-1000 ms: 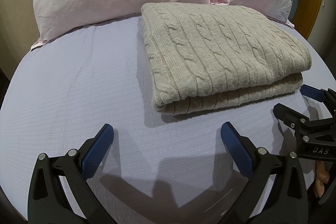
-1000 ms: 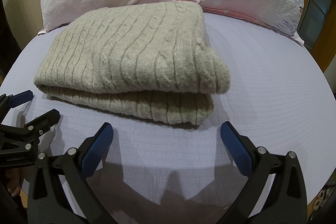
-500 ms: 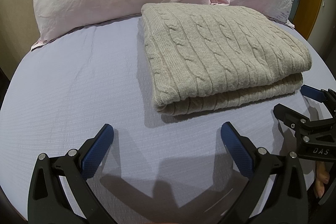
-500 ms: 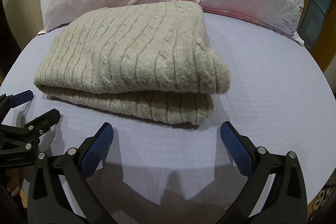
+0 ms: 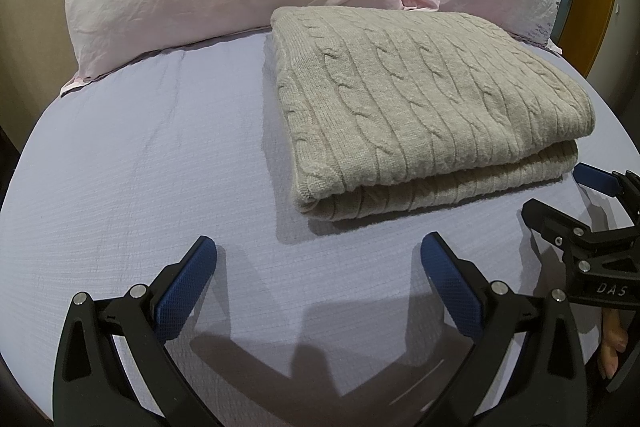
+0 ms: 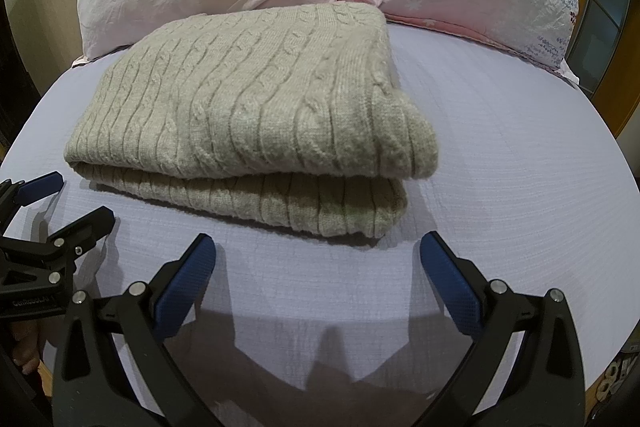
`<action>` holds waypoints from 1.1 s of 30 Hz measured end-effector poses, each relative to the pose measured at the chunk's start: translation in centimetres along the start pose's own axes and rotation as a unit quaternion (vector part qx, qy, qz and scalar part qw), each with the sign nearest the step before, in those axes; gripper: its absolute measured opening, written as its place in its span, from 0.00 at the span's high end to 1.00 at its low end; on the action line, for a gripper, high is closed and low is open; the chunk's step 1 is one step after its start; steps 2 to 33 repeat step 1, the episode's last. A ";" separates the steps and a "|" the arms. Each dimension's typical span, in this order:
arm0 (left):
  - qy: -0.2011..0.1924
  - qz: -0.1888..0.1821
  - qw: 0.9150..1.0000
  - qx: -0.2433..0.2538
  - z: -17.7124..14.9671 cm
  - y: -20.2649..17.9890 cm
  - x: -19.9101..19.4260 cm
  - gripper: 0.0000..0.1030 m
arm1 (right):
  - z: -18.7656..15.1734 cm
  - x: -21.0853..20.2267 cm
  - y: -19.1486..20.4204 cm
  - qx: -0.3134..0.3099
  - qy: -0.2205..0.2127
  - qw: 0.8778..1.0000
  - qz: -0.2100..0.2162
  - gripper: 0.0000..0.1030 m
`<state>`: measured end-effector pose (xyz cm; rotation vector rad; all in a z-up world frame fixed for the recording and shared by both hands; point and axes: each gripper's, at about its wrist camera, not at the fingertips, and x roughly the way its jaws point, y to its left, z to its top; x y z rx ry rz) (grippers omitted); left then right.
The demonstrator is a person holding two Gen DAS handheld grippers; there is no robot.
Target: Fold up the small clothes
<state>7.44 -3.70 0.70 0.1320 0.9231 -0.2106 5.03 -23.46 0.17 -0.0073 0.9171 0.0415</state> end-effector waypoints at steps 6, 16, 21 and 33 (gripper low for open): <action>0.000 0.000 1.000 0.000 0.0 0.0 0.0 0.01 | 0.0 0.0 0.0 0.000 0.000 1.000 0.000 0.02; 0.000 0.000 1.000 0.000 0.0 0.0 0.0 0.01 | 0.0 0.0 0.0 0.000 0.000 1.000 0.000 0.02; 0.000 0.000 1.000 0.000 0.0 0.0 0.0 0.01 | 0.0 0.0 0.0 0.000 0.000 1.000 0.000 0.02; 0.000 0.000 1.000 0.000 0.0 0.0 0.0 0.01 | 0.0 0.0 0.0 0.000 0.000 1.000 0.000 0.02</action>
